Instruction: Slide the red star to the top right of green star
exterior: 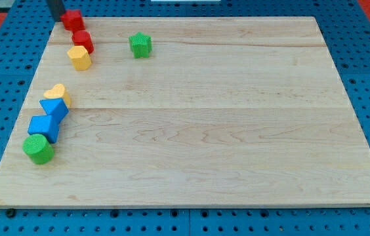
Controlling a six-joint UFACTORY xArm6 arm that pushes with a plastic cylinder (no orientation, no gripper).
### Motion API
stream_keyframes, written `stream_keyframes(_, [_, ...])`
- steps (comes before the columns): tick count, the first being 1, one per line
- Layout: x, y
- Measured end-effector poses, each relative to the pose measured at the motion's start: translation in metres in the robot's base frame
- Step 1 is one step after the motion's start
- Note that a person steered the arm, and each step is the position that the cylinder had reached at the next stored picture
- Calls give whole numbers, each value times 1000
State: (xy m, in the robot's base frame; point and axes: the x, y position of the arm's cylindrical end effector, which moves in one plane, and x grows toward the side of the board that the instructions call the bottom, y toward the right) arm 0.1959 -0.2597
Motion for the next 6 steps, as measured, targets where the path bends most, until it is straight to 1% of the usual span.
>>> stream_keyframes(1, [11,39])
stream_keyframes(3, [27,97])
stream_keyframes(6, [27,239])
